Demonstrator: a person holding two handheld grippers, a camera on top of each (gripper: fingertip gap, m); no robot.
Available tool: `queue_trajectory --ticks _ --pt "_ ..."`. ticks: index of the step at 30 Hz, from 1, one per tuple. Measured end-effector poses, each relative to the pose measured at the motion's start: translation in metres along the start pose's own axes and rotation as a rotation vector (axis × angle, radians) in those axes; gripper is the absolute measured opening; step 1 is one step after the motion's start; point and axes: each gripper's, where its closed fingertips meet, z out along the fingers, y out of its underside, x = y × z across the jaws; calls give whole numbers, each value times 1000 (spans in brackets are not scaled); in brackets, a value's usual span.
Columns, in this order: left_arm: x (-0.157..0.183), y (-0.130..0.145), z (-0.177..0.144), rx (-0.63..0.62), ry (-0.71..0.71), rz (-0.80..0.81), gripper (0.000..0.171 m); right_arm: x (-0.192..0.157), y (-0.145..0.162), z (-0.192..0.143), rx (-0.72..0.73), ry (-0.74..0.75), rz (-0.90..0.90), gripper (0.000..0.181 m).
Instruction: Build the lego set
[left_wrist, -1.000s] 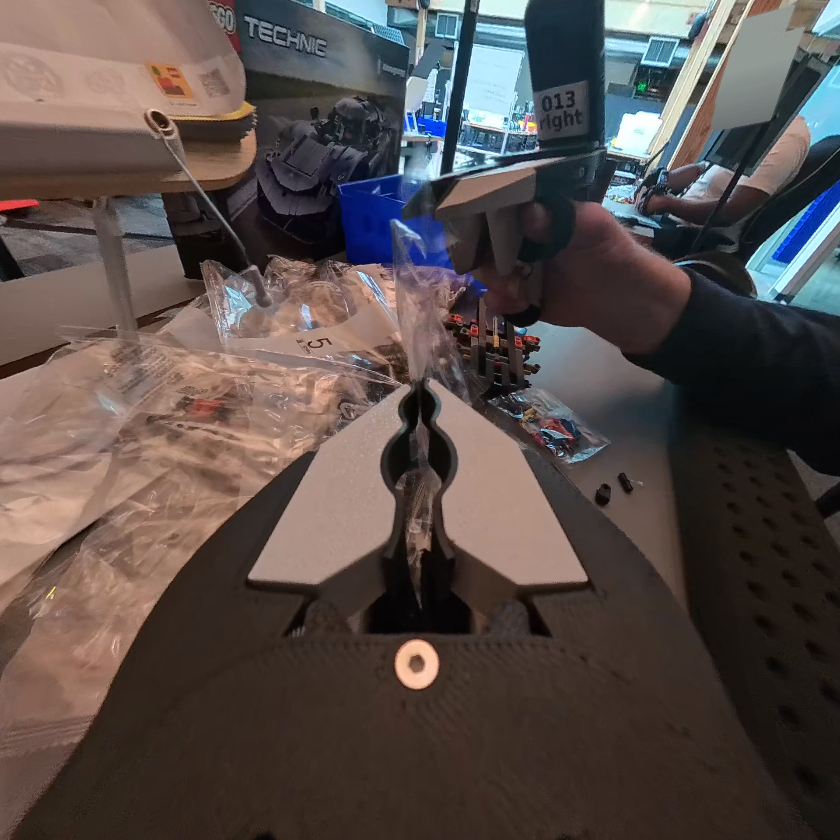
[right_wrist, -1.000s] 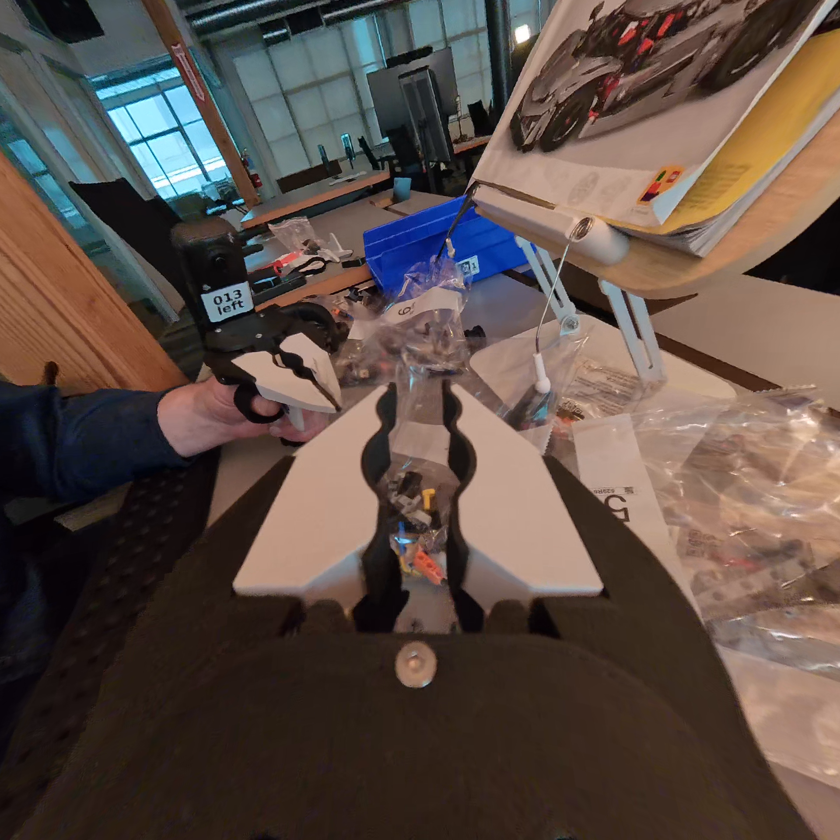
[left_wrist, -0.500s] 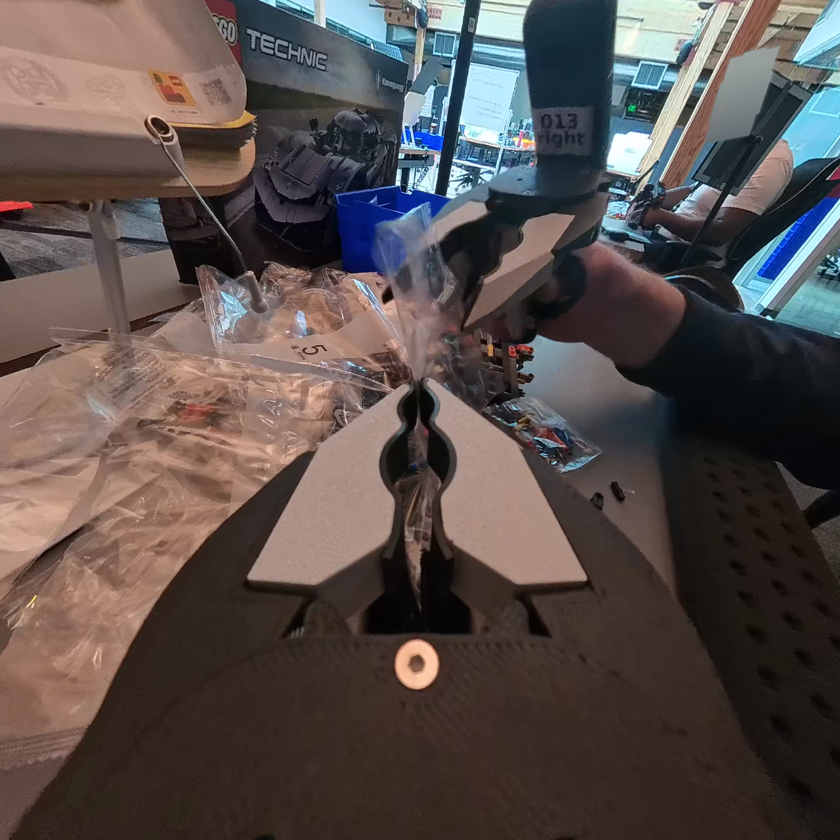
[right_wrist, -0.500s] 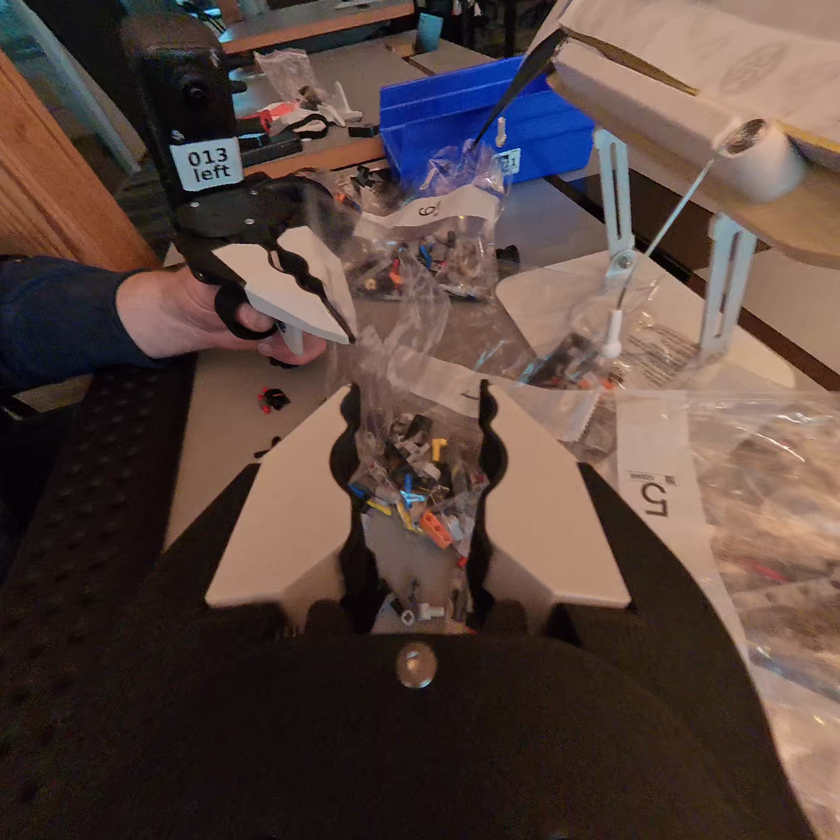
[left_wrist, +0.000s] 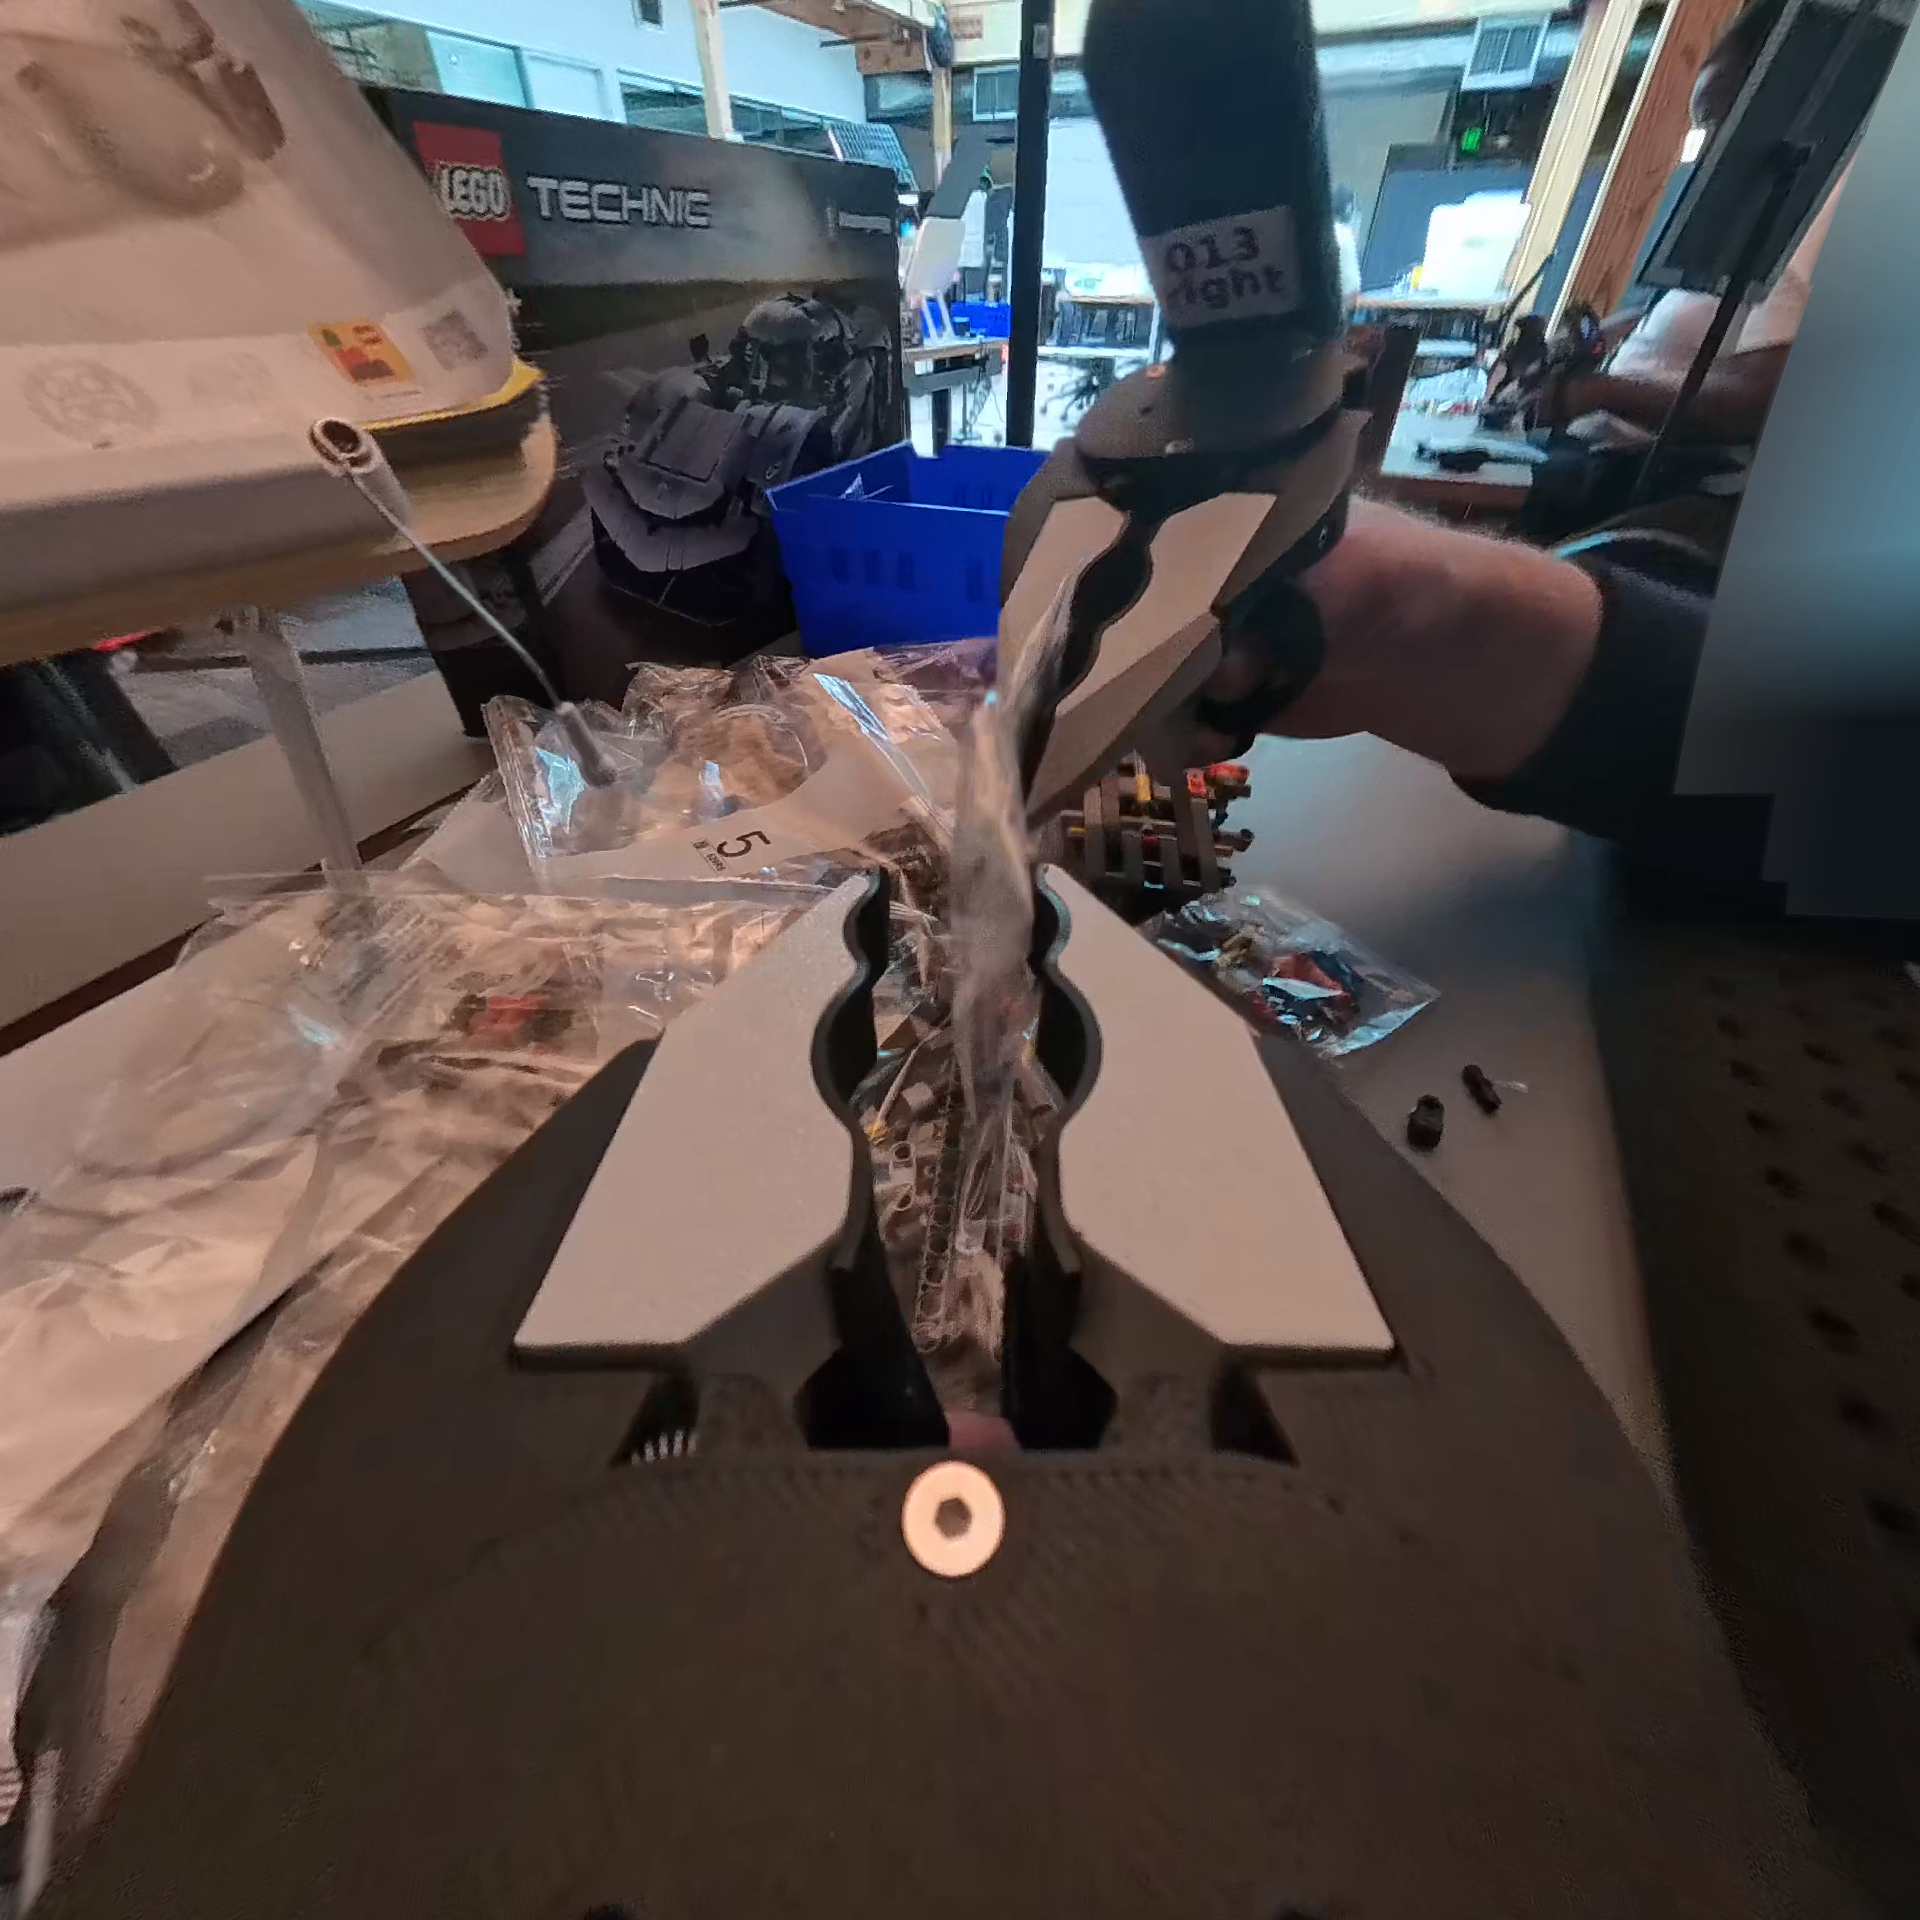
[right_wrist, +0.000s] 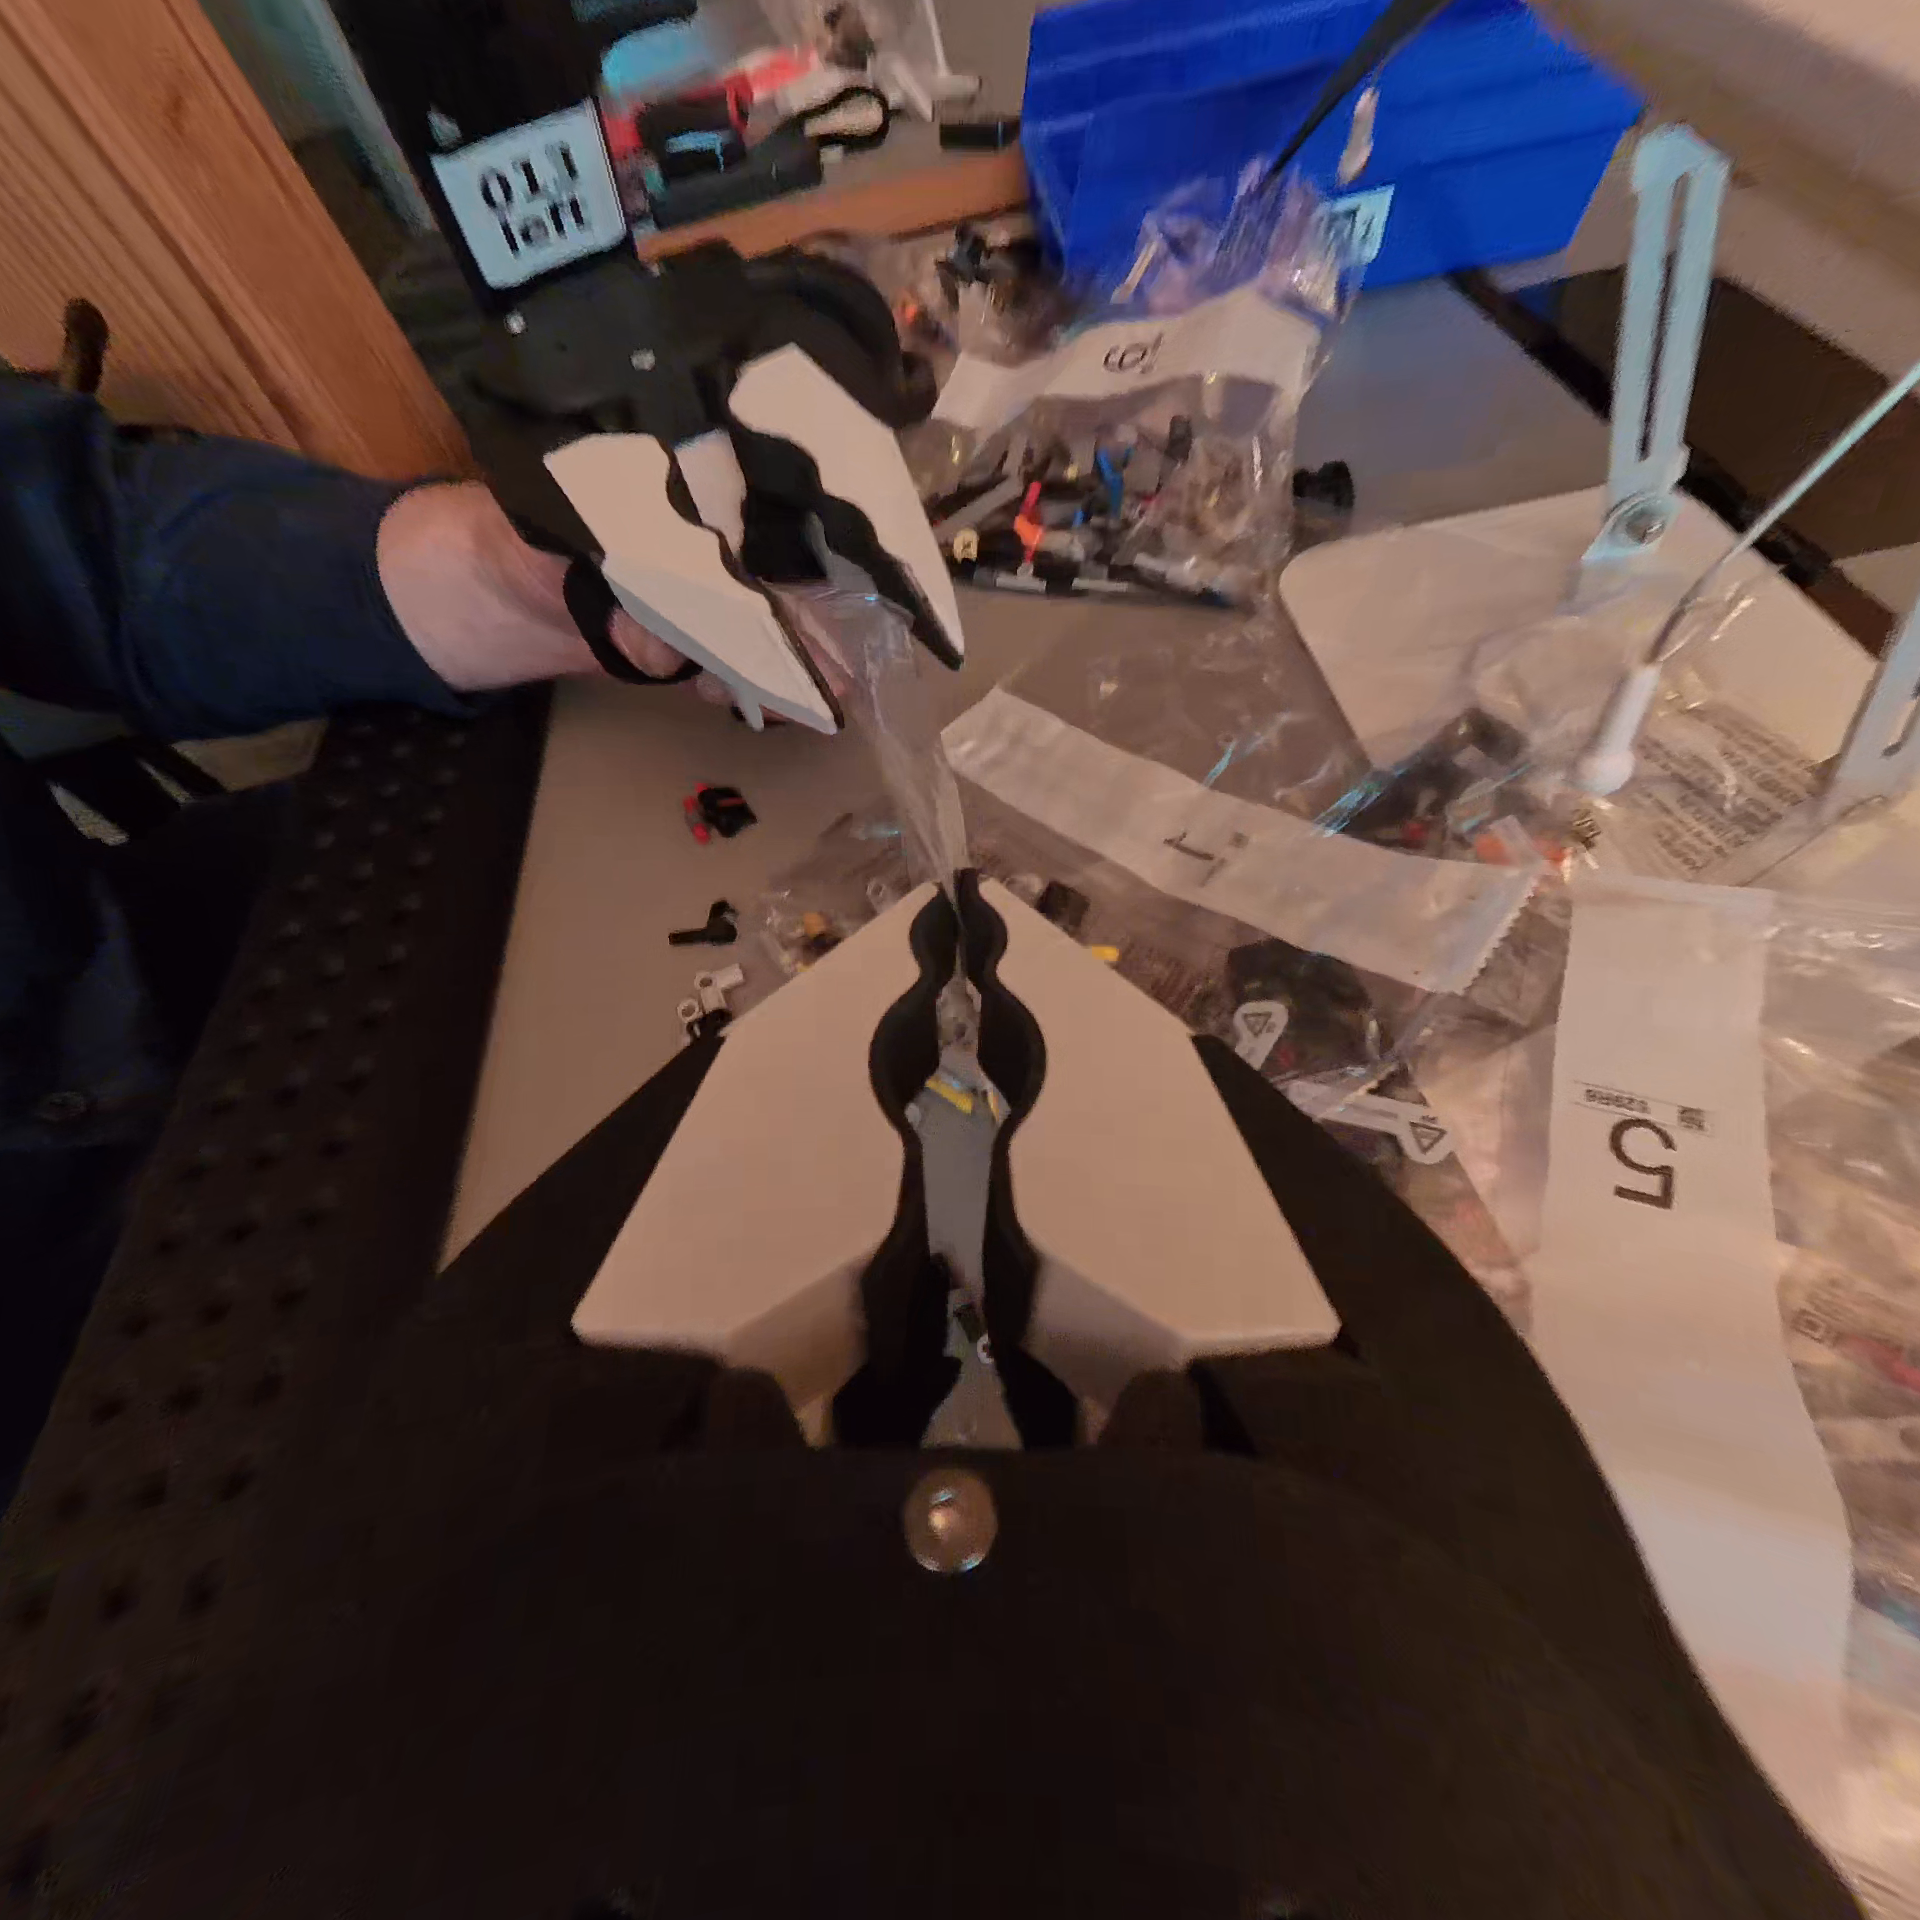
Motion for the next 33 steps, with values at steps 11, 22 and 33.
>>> queue_trajectory --ticks 11,22,33 --pt "7 12 4 -96 -24 168 0 -7 9 12 -94 18 -72 0" --pt "-5 -10 -9 76 81 -238 0 1 -3 7 -34 111 -142 0" --pt "-14 -3 -10 34 38 -225 0 23 -10 -11 -36 285 -212 0"
